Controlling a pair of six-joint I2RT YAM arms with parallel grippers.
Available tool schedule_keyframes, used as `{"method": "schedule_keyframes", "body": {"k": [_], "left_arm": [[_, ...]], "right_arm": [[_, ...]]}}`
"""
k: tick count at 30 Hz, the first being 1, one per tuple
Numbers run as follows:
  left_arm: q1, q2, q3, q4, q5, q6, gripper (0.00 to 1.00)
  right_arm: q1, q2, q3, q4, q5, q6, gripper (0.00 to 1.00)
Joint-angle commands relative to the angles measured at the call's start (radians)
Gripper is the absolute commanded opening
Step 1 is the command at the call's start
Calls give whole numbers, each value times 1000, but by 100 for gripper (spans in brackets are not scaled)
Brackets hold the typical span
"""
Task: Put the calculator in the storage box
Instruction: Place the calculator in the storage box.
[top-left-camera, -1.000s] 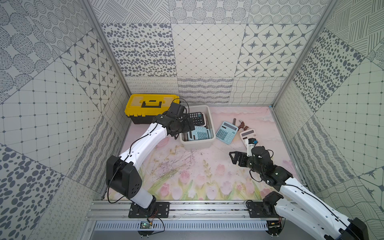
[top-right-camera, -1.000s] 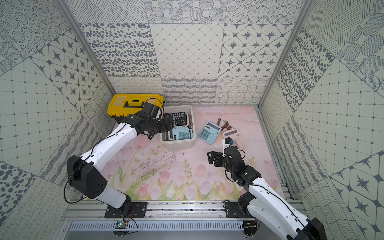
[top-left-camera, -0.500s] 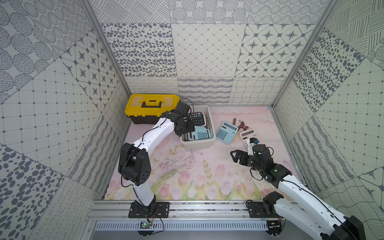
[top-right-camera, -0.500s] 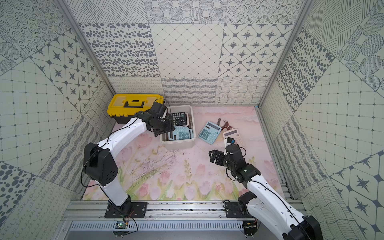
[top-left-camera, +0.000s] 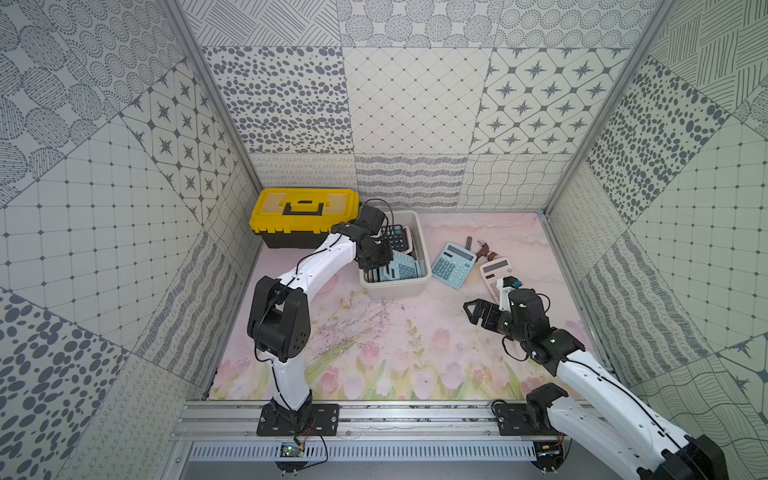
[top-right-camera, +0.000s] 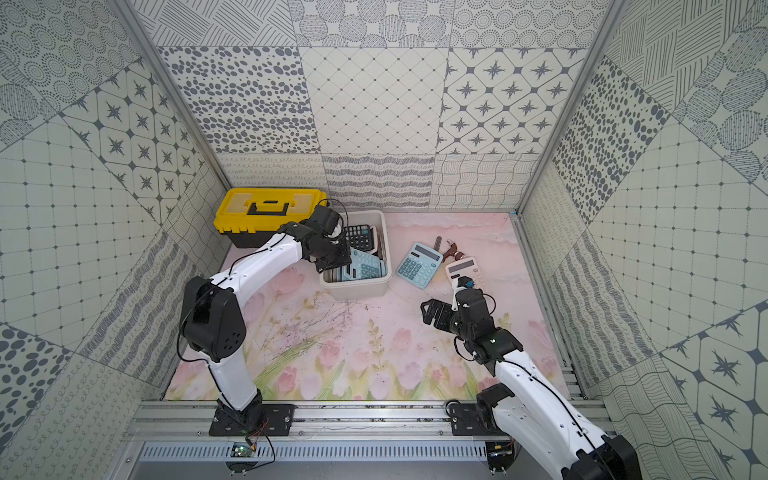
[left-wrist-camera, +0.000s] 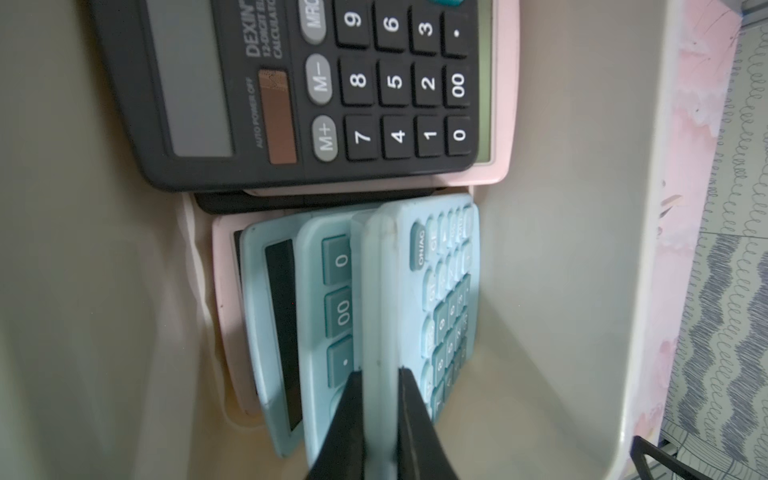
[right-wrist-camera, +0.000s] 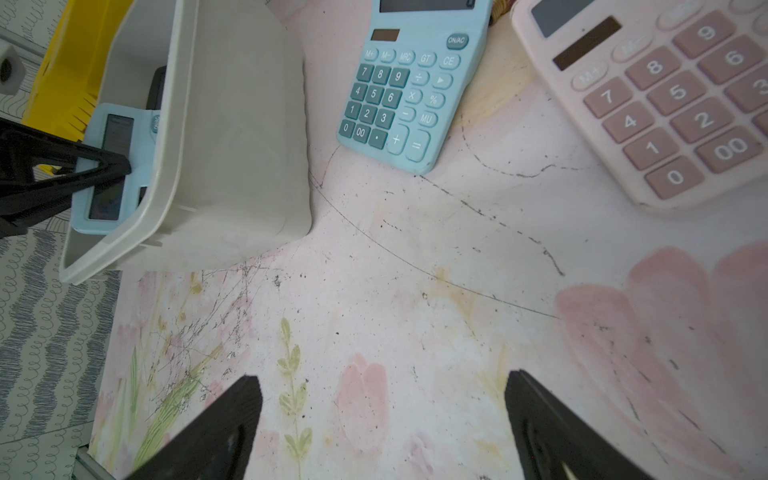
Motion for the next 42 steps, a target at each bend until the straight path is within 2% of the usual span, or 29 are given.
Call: {"method": "schedule_keyframes", "body": {"k": [1,10,11,14,16,23,29,32,35,39,42], "left_arm": [[7,-27,27,-132,-55,26,7],[11,-24,42,-219,-96,23,7],[11,-23,42,-228,-109,22,11],[11,-41,47,-245,-150,22,53],[3,-58,63,-252,-165,30,64],[-55,-32,170,-294,-208,49,66],[-83,26,181,-281,-194,47,65],[-115,-17,161,-242,-196,50,66],[-160,-64,147,-222,-182,50,75],[-231,-134,95,-197,-189,38,99],[-279,-198,31,-163,-191,19,100]], "right_arm": [[-11,-20,-14,25,-17,5,97],[-24,-36,-38,35,-32,15,97],[-25,-37,-39,34,-33,16,97],[-31,-44,-44,36,-42,16,97],[-36,-45,-44,36,-44,16,97],[-47,-31,-43,50,-56,23,97],[-72,-28,-24,48,-71,20,97],[-102,0,-2,45,-77,7,97],[-158,41,31,45,-98,-5,97],[-255,121,95,45,-129,-31,97],[-331,186,144,45,-149,-52,97]]}}
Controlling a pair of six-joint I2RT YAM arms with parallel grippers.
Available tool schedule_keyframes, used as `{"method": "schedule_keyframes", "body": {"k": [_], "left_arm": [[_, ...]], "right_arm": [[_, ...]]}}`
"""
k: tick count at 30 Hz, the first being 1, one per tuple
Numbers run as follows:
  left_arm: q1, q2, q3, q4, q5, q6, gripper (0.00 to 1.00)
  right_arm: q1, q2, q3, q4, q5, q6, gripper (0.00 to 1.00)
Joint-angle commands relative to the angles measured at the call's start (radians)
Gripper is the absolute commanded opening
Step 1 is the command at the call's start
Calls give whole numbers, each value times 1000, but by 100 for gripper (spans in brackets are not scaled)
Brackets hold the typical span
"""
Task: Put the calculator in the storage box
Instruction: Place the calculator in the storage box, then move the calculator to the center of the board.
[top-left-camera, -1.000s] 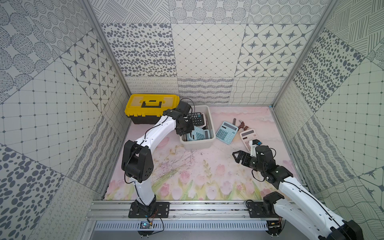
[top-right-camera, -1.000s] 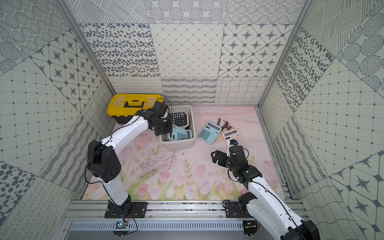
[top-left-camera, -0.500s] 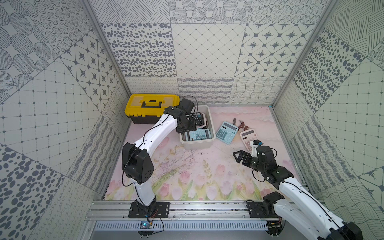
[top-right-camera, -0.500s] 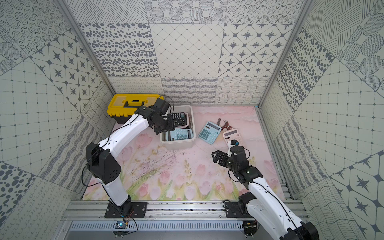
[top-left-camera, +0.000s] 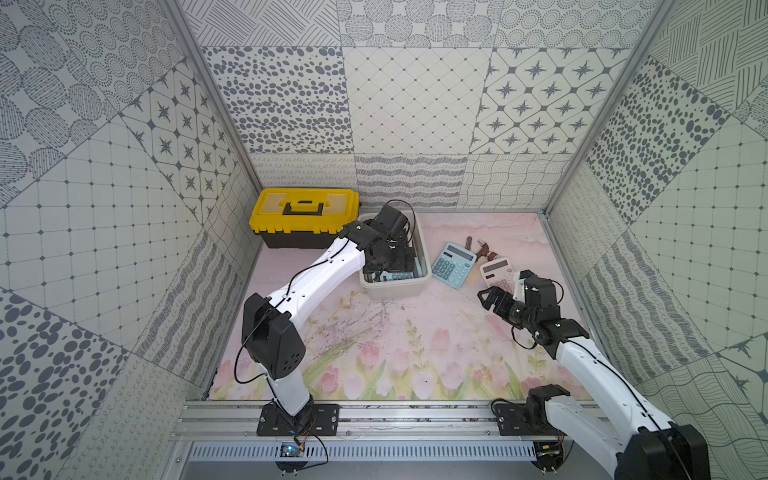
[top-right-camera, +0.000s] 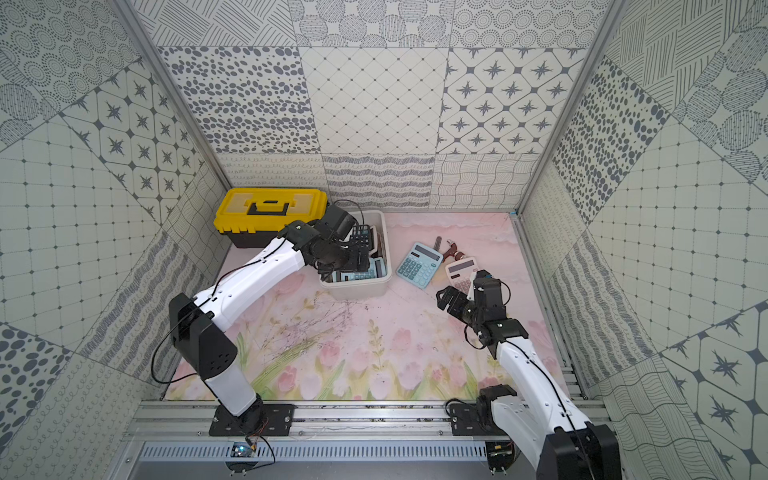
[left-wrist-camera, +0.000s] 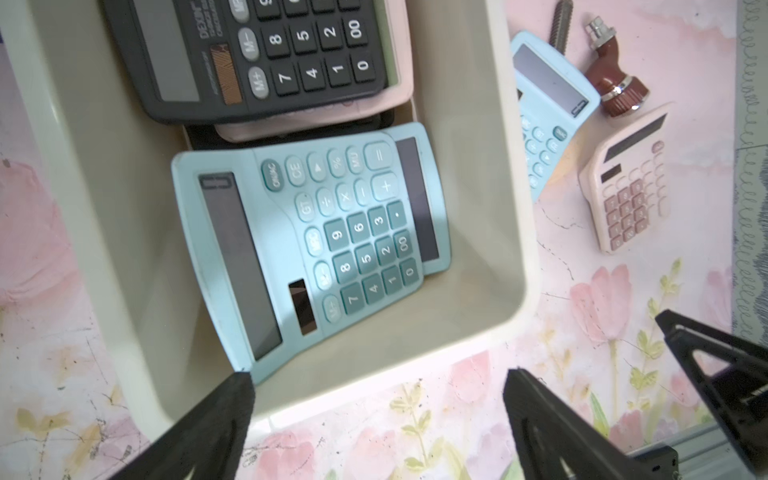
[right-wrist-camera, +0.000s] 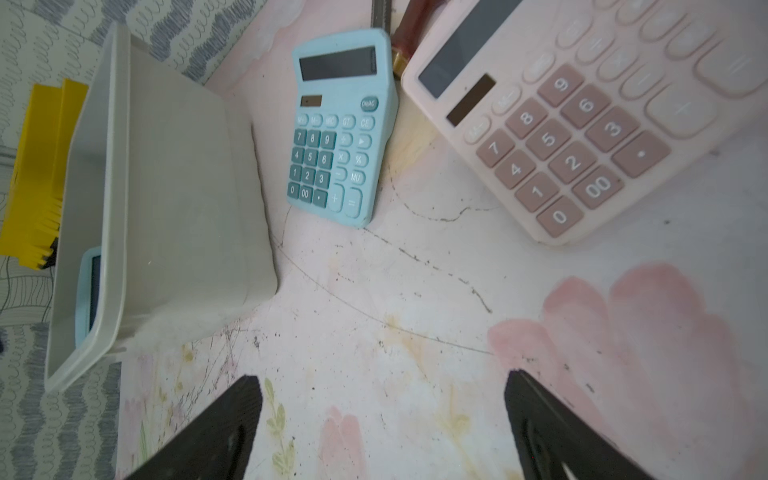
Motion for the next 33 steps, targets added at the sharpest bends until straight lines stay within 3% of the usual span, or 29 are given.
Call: {"method": "schedule_keyframes", "body": {"k": [1,7,15,26,33], "left_arm": [[-75,-98,-83,58,-11,-11,100],[-145,-232,-273,197,-8,-66,100],[-156,-358,-472,306,-30,-108,100],[-156,-409,-560,372,-21,-131,100],[-156,-538,-662,465,-82,-170,100]], "right_arm": [[-72,62,75,39,-32,-42,97],[-207,214,168,105,-36,-58,97],[-323,473,323,228,-109,-82,97],[-338,837,590,212,-222,-186,97],[-348,947,646,178,-288,-216,97]]}}
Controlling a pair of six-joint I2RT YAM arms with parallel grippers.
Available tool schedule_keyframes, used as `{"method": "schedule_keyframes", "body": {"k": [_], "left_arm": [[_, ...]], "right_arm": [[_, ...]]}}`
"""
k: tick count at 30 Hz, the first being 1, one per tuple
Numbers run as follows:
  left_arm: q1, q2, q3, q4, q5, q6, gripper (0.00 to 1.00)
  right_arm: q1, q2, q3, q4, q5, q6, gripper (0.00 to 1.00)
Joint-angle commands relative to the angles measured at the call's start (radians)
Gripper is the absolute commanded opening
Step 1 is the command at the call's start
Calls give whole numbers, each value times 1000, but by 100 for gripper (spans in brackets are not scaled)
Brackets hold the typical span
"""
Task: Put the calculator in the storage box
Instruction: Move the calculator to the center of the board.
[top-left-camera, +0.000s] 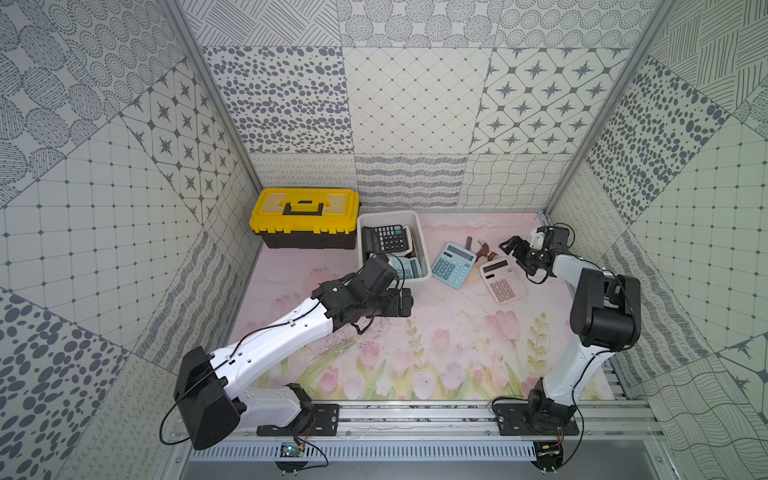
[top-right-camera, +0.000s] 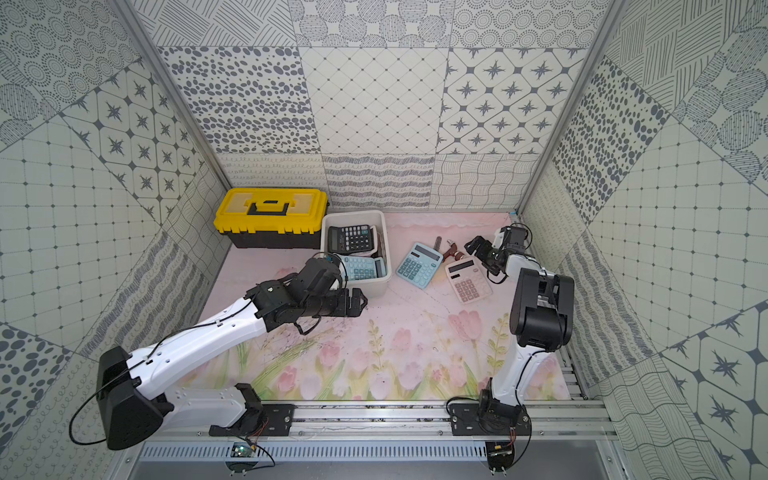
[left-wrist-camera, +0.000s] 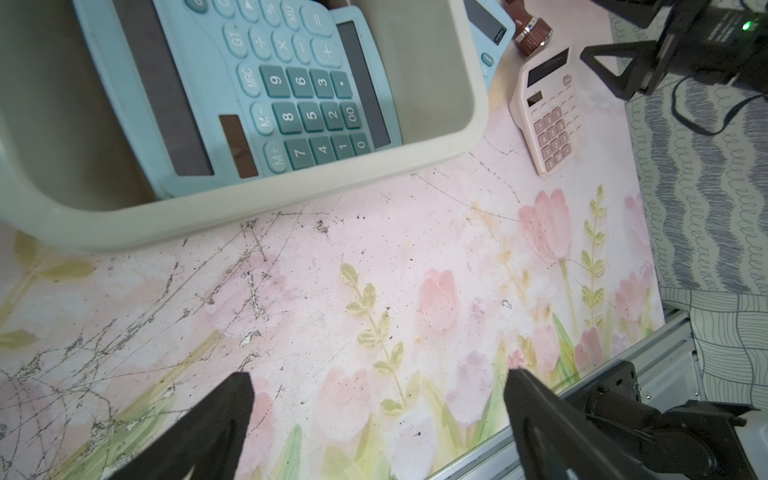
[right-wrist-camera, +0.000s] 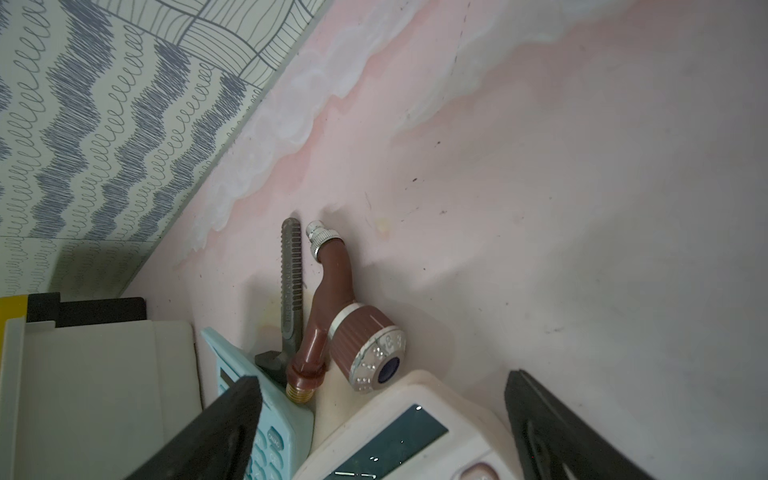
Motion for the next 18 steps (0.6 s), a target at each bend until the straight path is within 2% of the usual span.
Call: {"method": "schedule_keyframes", "body": {"k": [1,7,18], "left_arm": [[-5,-93,-64,129,-69,-43,100],[-4,-156,-98,146,-117,-48,100],[-5,-124,-95,154,-93,-65,100]], "right_arm": [[-4,22,10,-2,-57,-33,97],[4,7,-76,28,-88,-21,97],[35,-130,-232,-27,-140,-73,97]]}}
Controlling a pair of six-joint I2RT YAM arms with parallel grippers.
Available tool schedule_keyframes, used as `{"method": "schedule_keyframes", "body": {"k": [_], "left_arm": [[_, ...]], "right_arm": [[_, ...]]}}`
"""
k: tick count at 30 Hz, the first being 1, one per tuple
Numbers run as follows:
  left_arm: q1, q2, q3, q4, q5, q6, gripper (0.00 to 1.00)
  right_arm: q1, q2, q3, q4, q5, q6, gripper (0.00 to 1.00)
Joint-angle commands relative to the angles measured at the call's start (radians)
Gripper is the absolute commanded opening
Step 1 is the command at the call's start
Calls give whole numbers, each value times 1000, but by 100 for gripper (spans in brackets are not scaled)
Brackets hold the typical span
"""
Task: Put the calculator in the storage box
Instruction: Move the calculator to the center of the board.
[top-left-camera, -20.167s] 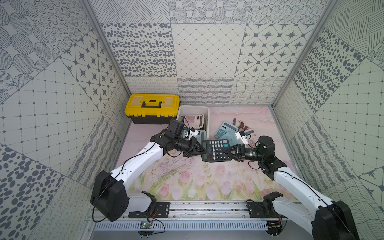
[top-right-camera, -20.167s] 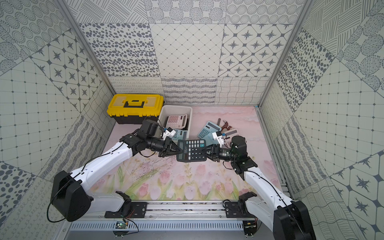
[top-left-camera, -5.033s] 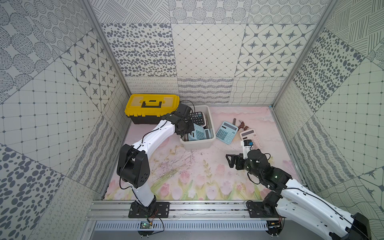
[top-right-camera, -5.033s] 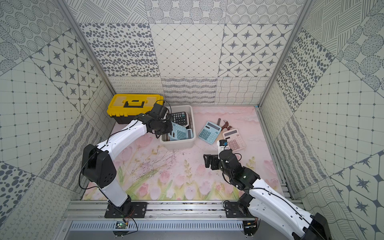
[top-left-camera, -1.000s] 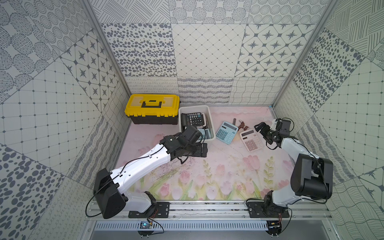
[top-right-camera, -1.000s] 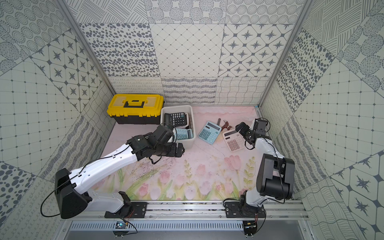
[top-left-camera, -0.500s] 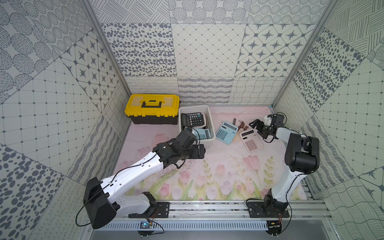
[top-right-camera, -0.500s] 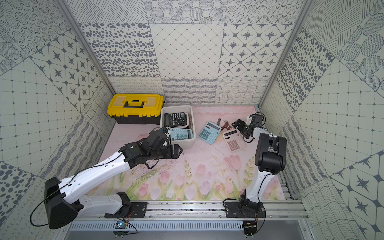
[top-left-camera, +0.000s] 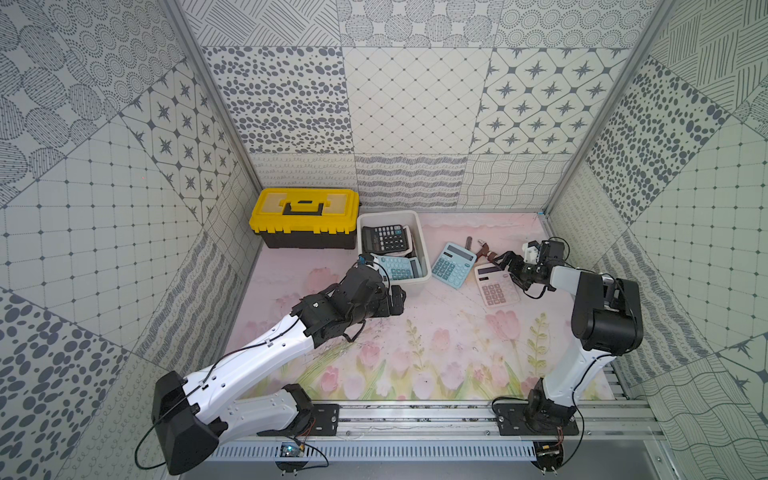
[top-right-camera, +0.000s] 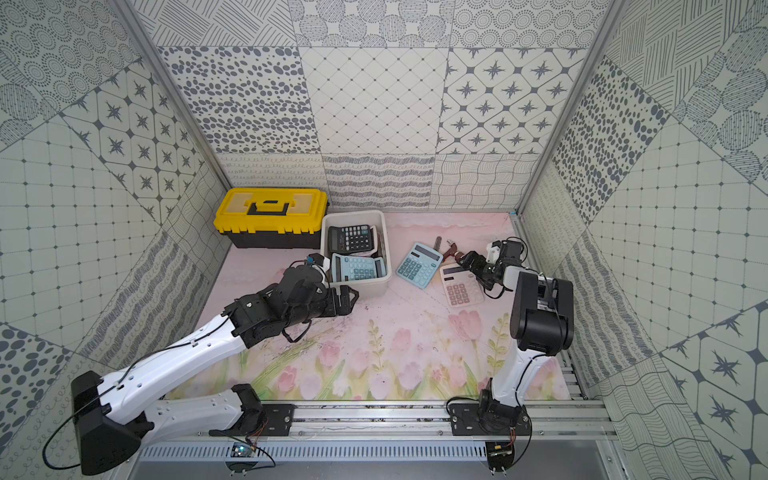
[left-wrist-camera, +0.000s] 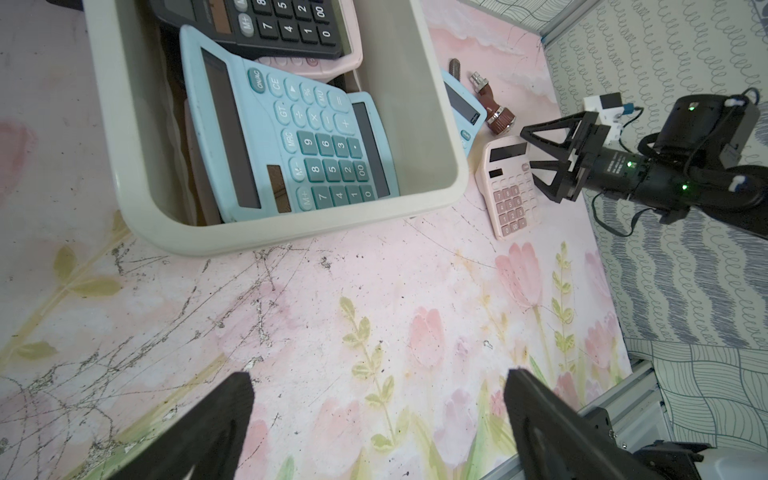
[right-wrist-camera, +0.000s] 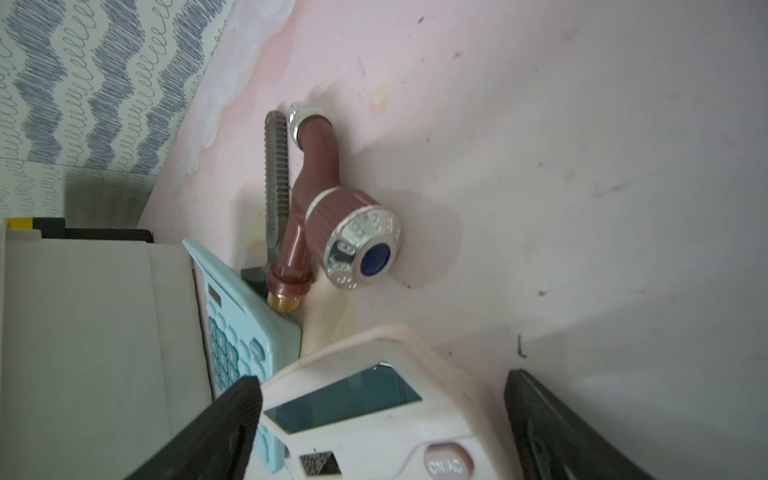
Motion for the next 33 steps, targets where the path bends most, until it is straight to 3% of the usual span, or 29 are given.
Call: {"method": "schedule_keyframes", "body": {"k": [1,7,13,23,33], "left_arm": [[-5,14,-1,50,-8,-19,100],[-5,38,9,81,13,-26,100],[-4,45,17,67,23,-29,100],[-4,43,12,34,33,-27,100],[-4,49,1,39,51,-34,100]], "right_arm": [[23,-79,-59,-56,-43,-35,97],[48,-201,-111,-91,-15,-23,97],[32,-115,39,-157,69,-55,97],[39,89,232,-202,-126,-67,97],[77,19,117,-233,-176,-74,97]]}}
